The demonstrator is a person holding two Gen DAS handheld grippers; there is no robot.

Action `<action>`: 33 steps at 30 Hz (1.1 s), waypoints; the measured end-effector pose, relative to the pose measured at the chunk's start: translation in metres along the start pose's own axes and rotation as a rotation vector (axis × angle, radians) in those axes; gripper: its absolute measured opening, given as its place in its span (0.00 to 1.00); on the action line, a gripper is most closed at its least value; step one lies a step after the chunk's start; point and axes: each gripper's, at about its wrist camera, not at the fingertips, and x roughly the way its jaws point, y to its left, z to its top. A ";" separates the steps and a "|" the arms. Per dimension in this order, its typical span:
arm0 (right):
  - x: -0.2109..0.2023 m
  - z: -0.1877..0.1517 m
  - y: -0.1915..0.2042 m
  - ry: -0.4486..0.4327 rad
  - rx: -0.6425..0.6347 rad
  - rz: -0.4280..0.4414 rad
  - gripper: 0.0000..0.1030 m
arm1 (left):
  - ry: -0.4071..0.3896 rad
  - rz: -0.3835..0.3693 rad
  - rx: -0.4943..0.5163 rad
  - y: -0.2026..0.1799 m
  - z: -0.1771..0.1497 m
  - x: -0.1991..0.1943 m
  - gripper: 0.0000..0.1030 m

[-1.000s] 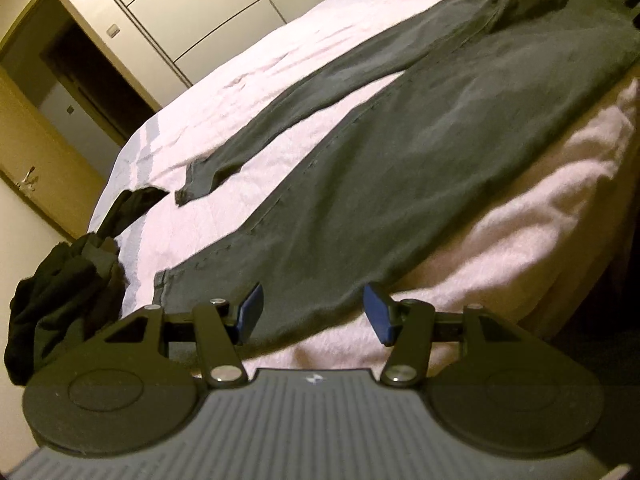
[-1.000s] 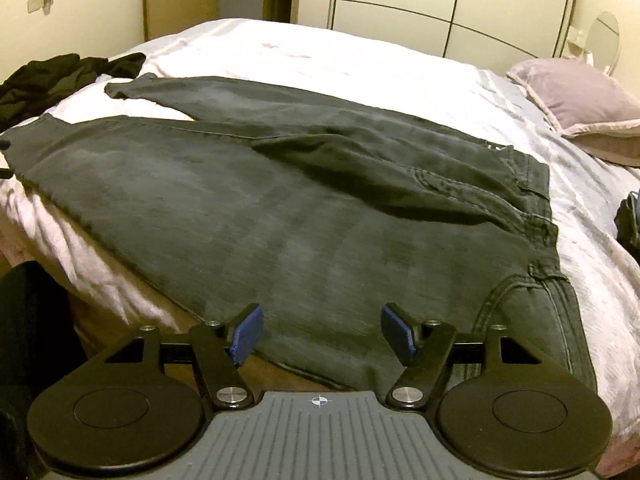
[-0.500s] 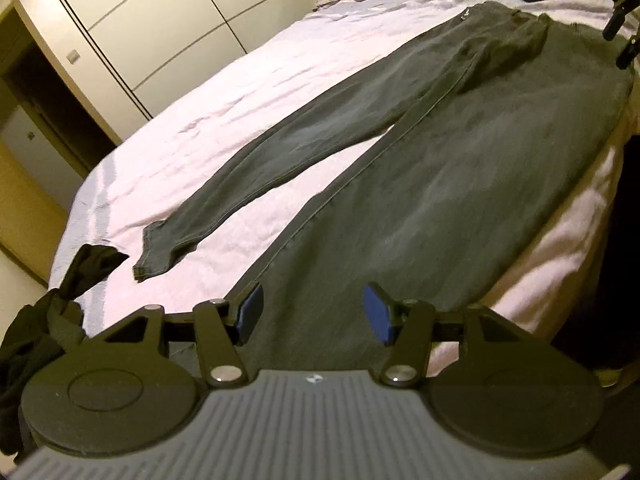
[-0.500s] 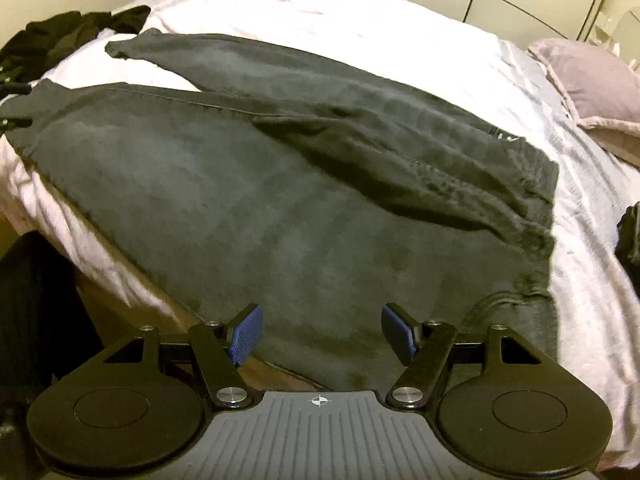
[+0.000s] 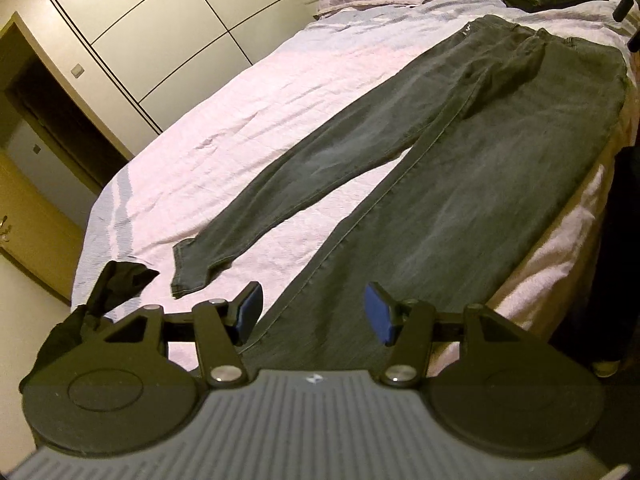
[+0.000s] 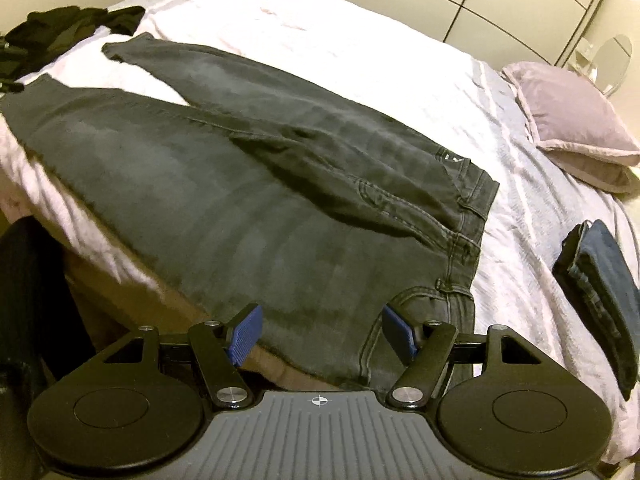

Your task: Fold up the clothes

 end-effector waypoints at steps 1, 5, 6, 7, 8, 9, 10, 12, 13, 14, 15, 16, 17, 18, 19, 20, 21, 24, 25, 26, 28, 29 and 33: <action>-0.002 0.000 0.002 0.000 -0.006 0.000 0.68 | -0.001 0.005 -0.001 0.002 0.000 -0.004 0.51; -0.012 0.001 0.009 -0.008 -0.029 -0.009 0.68 | -0.003 0.040 -0.007 0.010 -0.002 -0.017 0.51; -0.014 0.001 0.010 -0.010 -0.032 -0.009 0.68 | -0.004 0.048 -0.009 0.013 -0.003 -0.020 0.51; -0.015 0.001 0.012 -0.012 -0.036 -0.009 0.68 | -0.002 0.054 -0.010 0.014 -0.004 -0.021 0.51; -0.016 0.002 0.013 -0.013 -0.041 -0.008 0.68 | 0.003 0.057 -0.010 0.014 -0.006 -0.021 0.51; -0.016 0.002 0.014 -0.014 -0.044 -0.008 0.68 | 0.008 0.061 -0.010 0.015 -0.009 -0.021 0.52; -0.016 0.002 0.015 -0.015 -0.047 -0.008 0.68 | 0.012 0.064 -0.010 0.015 -0.011 -0.020 0.52; -0.015 0.003 0.015 -0.017 -0.048 -0.009 0.68 | 0.022 0.071 -0.010 0.016 -0.016 -0.020 0.52; -0.014 0.003 0.015 -0.017 -0.048 -0.009 0.68 | 0.026 0.074 -0.010 0.017 -0.018 -0.019 0.53; -0.013 0.004 0.015 -0.019 -0.049 -0.010 0.68 | 0.031 0.077 -0.010 0.018 -0.020 -0.019 0.53; -0.011 0.004 0.014 -0.020 -0.050 -0.011 0.68 | 0.036 0.081 -0.010 0.018 -0.023 -0.019 0.53; -0.010 0.005 0.015 -0.021 -0.049 -0.012 0.68 | 0.040 0.084 -0.010 0.019 -0.025 -0.018 0.53; -0.009 0.005 0.014 -0.022 -0.048 -0.014 0.68 | 0.045 0.087 -0.010 0.019 -0.027 -0.018 0.53; -0.007 0.007 0.014 -0.023 -0.050 -0.016 0.68 | 0.050 0.091 -0.010 0.020 -0.030 -0.018 0.53; -0.006 0.008 0.014 -0.024 -0.051 -0.019 0.68 | 0.054 0.094 -0.010 0.020 -0.032 -0.017 0.53; -0.005 0.009 0.014 -0.024 -0.054 -0.022 0.68 | 0.059 0.097 -0.010 0.021 -0.034 -0.017 0.53; -0.003 0.010 0.014 -0.025 -0.058 -0.023 0.68 | 0.064 0.101 -0.010 0.021 -0.037 -0.017 0.53; 0.001 0.014 0.015 -0.024 -0.063 -0.014 0.68 | 0.081 0.107 -0.018 0.024 -0.043 -0.013 0.53; 0.003 0.014 0.015 -0.021 -0.065 -0.012 0.68 | 0.089 0.109 -0.022 0.025 -0.045 -0.012 0.53; 0.005 0.015 0.015 -0.018 -0.068 -0.011 0.68 | 0.097 0.112 -0.027 0.026 -0.046 -0.011 0.53; 0.009 0.016 0.016 -0.013 -0.069 -0.007 0.68 | 0.114 0.116 -0.035 0.028 -0.050 -0.008 0.53; 0.010 0.016 0.016 -0.012 -0.069 -0.005 0.68 | 0.122 0.118 -0.039 0.030 -0.052 -0.006 0.53; 0.017 0.017 0.018 -0.003 -0.069 0.005 0.68 | 0.134 0.120 -0.053 0.034 -0.056 -0.002 0.53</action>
